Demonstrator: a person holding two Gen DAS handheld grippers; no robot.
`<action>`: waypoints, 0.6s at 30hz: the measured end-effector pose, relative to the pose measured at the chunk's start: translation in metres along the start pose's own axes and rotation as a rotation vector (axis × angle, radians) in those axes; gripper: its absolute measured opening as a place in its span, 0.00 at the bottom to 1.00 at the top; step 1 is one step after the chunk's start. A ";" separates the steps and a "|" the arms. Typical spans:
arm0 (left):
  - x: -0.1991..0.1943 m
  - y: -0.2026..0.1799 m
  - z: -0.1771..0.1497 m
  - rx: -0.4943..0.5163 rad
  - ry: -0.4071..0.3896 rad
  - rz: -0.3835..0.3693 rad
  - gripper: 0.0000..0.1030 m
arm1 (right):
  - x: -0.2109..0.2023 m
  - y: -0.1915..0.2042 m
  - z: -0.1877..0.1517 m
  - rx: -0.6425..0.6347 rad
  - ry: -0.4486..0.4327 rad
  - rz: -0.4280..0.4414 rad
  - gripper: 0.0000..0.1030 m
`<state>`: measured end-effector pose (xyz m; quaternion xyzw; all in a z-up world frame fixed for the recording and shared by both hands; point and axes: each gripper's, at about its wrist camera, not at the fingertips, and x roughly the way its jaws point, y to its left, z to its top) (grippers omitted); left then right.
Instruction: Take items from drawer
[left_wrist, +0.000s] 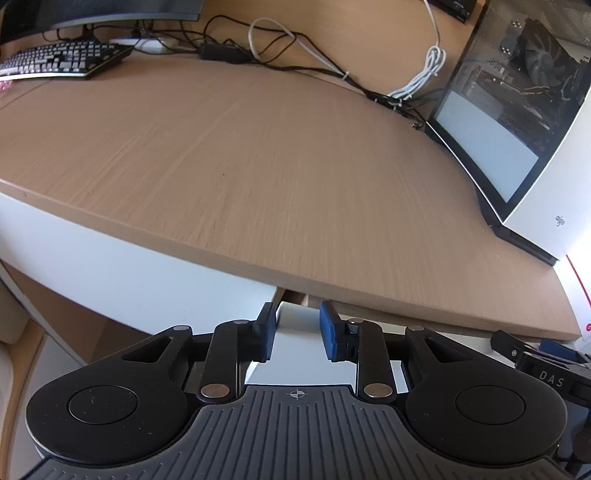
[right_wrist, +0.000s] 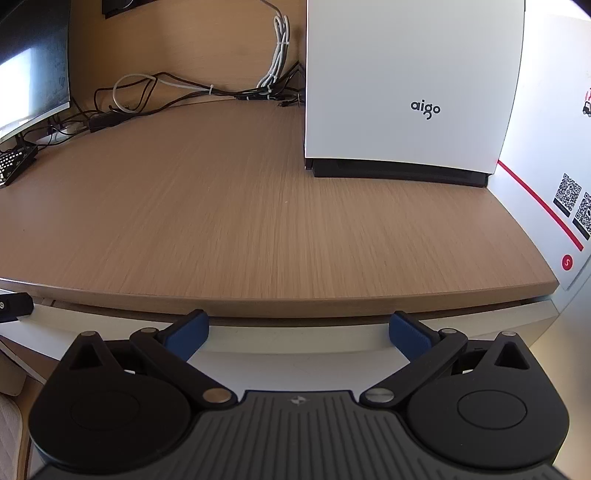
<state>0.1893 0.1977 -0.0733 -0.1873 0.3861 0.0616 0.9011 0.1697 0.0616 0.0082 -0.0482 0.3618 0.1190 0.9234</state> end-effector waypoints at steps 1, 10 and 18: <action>-0.001 0.001 0.000 0.000 0.003 -0.004 0.27 | -0.001 0.000 -0.002 0.000 -0.001 0.000 1.00; 0.005 -0.003 0.005 0.001 -0.008 0.029 0.25 | -0.007 0.000 -0.006 -0.007 0.018 0.008 1.00; 0.008 -0.011 0.005 0.045 0.015 0.059 0.26 | -0.004 -0.004 0.010 -0.062 0.011 -0.018 1.00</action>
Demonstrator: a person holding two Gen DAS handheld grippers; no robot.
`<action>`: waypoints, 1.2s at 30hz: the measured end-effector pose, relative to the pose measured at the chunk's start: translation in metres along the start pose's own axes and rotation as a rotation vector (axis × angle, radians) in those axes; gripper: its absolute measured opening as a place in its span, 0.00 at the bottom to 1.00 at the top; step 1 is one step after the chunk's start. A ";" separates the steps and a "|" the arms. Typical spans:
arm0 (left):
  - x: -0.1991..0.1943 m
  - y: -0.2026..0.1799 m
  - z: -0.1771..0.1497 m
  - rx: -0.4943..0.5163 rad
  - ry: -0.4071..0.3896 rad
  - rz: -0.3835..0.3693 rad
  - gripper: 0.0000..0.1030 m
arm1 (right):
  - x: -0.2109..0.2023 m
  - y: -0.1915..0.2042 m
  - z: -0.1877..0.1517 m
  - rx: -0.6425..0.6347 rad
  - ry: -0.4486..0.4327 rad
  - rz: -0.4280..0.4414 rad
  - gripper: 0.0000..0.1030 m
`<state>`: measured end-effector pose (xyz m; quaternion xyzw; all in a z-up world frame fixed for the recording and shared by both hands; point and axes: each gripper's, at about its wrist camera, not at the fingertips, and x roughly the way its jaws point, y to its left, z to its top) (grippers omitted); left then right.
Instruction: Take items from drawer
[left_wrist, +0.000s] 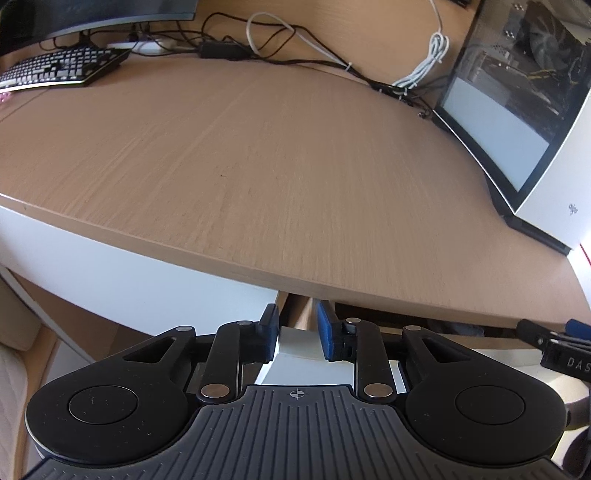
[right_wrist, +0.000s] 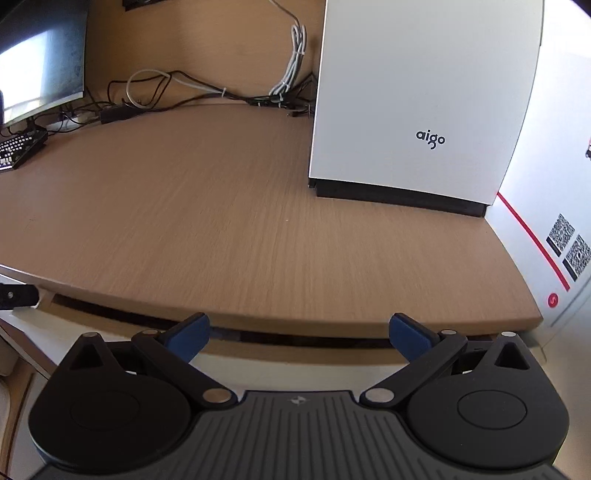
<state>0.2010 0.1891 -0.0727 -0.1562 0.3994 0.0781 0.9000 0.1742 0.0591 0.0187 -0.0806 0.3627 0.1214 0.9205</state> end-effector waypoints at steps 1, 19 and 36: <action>-0.001 0.000 -0.001 -0.001 -0.002 0.000 0.26 | 0.000 0.000 -0.001 -0.013 0.000 0.001 1.00; -0.019 0.001 -0.020 0.005 0.001 0.007 0.26 | 0.011 -0.033 -0.019 0.050 0.106 -0.002 1.00; -0.062 -0.022 -0.029 0.105 0.003 -0.060 0.21 | -0.028 -0.038 -0.053 0.040 0.140 0.043 1.00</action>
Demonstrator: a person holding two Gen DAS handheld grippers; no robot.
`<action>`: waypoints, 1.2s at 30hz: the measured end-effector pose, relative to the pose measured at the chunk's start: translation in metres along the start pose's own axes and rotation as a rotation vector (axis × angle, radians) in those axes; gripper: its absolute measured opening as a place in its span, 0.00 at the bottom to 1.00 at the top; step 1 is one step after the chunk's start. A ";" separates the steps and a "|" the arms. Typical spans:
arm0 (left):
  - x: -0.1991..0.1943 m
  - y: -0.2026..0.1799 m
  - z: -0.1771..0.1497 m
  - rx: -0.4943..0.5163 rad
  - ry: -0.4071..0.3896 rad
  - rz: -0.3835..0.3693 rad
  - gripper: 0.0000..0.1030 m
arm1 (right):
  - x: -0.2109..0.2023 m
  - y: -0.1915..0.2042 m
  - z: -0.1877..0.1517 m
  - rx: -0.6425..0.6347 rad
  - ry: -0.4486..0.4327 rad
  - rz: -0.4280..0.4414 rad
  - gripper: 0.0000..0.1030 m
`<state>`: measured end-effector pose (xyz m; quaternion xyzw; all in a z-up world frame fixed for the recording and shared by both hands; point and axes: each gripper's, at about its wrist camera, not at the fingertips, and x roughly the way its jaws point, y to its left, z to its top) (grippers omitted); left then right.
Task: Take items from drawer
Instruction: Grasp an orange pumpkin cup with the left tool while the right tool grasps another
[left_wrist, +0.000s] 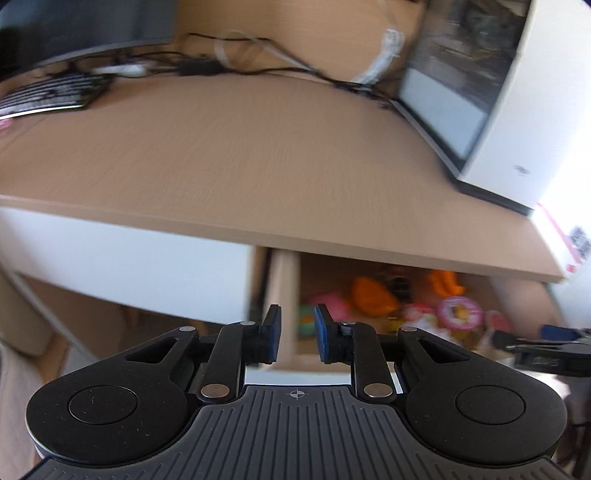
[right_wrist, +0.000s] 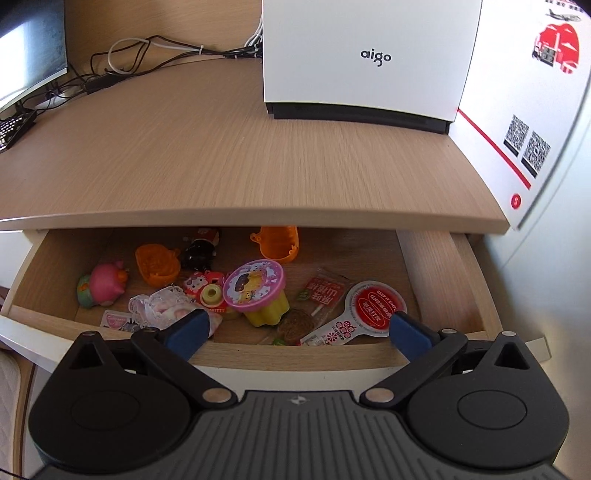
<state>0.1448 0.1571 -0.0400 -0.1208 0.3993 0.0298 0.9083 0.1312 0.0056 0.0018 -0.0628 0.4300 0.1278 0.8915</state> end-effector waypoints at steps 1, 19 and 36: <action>0.001 -0.004 0.001 0.011 0.011 -0.025 0.21 | -0.001 -0.001 -0.001 0.000 0.008 0.009 1.00; 0.045 -0.061 -0.011 0.204 0.234 -0.163 0.21 | -0.020 -0.016 -0.044 0.011 0.110 0.130 1.00; 0.153 -0.089 0.003 0.240 0.482 -0.068 0.23 | -0.006 -0.024 -0.032 0.007 0.298 0.059 1.00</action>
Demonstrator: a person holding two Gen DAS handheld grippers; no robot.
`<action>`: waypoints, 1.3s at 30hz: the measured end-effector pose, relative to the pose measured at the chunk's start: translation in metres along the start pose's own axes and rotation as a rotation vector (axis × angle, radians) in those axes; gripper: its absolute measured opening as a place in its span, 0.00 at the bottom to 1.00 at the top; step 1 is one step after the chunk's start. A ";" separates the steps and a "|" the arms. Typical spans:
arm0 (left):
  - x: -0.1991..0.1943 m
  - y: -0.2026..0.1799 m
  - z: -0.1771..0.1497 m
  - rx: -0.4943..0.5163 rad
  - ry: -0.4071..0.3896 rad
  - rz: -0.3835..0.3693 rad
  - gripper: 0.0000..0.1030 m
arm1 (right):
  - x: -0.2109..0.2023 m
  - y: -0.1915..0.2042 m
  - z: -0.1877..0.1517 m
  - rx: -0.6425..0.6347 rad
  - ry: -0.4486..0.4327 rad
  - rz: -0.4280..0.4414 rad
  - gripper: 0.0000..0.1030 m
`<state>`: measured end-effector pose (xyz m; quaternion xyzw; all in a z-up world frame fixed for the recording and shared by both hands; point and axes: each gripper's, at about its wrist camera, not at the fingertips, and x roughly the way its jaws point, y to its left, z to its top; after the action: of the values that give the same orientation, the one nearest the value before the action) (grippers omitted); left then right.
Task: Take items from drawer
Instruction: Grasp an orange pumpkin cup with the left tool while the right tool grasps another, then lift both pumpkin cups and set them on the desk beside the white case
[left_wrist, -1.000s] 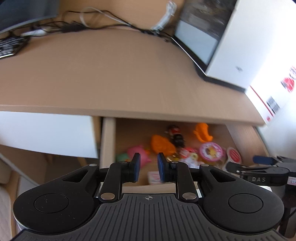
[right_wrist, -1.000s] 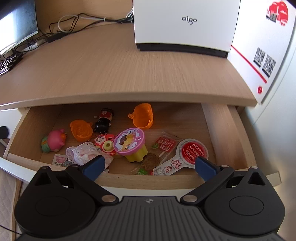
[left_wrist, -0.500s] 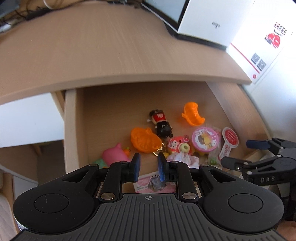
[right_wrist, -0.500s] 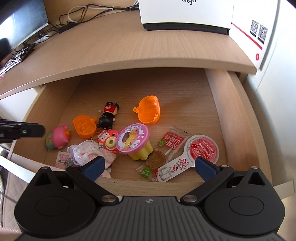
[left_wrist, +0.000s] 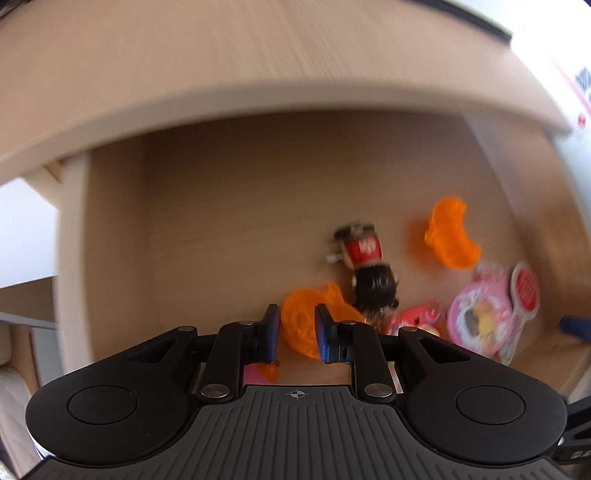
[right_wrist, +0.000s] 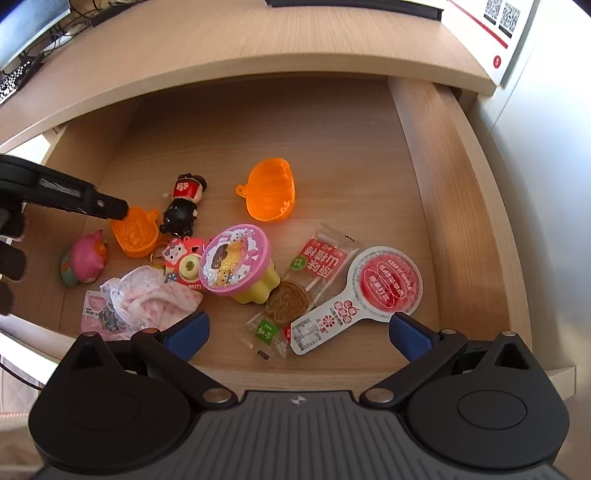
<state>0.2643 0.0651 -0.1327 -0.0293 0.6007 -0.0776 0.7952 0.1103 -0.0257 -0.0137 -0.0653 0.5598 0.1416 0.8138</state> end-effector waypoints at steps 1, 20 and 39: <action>0.003 -0.003 -0.001 0.005 0.005 0.002 0.25 | 0.001 0.000 0.001 -0.003 0.005 0.001 1.00; -0.062 0.006 -0.032 -0.025 -0.113 -0.176 0.10 | 0.073 0.017 0.121 -0.172 0.027 0.073 0.87; -0.141 0.008 0.117 -0.069 -0.510 -0.266 0.11 | -0.046 -0.016 0.229 -0.068 -0.387 -0.038 0.40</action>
<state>0.3395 0.0900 0.0326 -0.1534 0.3744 -0.1508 0.9020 0.3045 0.0131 0.1116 -0.0748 0.3865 0.1551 0.9061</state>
